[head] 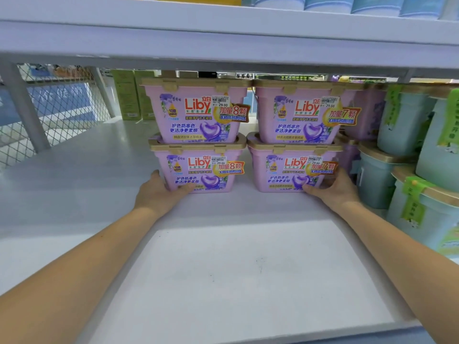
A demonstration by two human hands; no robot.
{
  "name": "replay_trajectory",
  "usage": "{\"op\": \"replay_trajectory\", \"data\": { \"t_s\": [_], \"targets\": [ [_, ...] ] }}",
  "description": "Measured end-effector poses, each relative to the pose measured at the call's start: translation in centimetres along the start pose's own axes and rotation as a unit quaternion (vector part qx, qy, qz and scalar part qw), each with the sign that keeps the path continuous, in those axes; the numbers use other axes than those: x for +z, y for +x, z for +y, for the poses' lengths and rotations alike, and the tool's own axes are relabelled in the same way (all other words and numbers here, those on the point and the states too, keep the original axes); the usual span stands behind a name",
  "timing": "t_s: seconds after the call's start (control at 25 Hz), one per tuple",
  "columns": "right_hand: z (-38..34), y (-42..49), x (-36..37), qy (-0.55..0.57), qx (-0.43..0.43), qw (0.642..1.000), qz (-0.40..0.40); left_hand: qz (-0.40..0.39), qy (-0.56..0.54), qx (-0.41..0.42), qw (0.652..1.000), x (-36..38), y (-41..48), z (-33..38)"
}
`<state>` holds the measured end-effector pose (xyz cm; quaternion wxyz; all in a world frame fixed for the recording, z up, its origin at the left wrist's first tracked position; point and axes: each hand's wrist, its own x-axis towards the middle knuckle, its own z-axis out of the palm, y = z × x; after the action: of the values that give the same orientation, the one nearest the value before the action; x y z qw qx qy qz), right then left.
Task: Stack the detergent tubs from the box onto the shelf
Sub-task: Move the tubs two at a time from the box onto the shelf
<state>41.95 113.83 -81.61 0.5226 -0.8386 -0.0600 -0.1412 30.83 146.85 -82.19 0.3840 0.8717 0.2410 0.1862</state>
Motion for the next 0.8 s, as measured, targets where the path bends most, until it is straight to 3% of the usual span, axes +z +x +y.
{"op": "replay_trajectory", "data": {
  "t_s": [0.12,0.32,0.56,0.8],
  "targets": [
    [-0.3,-1.2,-0.3,0.005,0.042,0.999,-0.004,-0.006,0.143,0.01,0.99,-1.4,-0.9,-0.1],
    [-1.9,-4.9,-2.1,-0.098,0.064,0.992,-0.038,0.013,0.315,0.115,0.942,-5.7,-4.9,-0.7],
    [-6.1,-13.3,-5.0,-0.321,-0.119,0.936,-0.084,-0.006,0.375,0.169,0.911,-11.0,-12.4,-2.5],
    [-8.6,-22.4,-6.8,-0.407,-0.178,0.889,-0.112,-0.014,0.381,0.184,0.906,-16.3,-20.7,-5.2]
  ]
}}
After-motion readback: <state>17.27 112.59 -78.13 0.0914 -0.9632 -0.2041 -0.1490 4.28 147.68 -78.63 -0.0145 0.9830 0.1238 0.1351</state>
